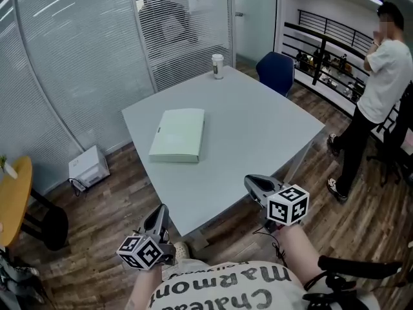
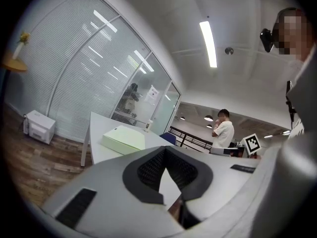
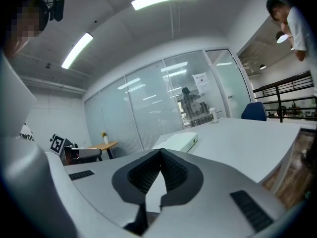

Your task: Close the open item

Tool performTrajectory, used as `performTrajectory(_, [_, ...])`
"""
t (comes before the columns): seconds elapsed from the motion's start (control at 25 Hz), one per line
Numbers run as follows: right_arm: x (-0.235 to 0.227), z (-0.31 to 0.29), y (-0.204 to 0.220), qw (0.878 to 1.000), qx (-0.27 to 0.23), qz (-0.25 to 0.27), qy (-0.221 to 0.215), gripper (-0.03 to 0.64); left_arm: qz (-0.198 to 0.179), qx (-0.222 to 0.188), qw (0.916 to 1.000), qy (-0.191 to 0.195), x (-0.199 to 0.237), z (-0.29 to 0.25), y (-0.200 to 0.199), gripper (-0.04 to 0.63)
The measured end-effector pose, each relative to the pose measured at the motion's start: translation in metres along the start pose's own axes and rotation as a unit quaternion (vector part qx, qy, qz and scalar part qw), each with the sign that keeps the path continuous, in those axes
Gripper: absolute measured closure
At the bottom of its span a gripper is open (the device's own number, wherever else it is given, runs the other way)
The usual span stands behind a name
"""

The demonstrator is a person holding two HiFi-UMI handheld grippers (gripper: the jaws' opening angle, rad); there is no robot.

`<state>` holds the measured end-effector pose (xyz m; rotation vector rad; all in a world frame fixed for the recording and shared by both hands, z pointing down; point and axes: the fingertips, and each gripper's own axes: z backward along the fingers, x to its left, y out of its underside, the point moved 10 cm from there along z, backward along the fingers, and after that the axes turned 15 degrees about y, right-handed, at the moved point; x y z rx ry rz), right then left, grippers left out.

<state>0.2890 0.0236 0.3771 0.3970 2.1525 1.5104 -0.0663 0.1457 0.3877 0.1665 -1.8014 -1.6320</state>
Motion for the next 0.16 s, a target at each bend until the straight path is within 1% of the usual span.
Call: performTrajectory(0.16, [0.0007, 0.0, 0.0041, 1.0, -0.001, -0.001, -0.001, 0.617, -0.001, 0.0, 1.0, 0.001, 0.0018, 0.0015, 0.0033, 0.61])
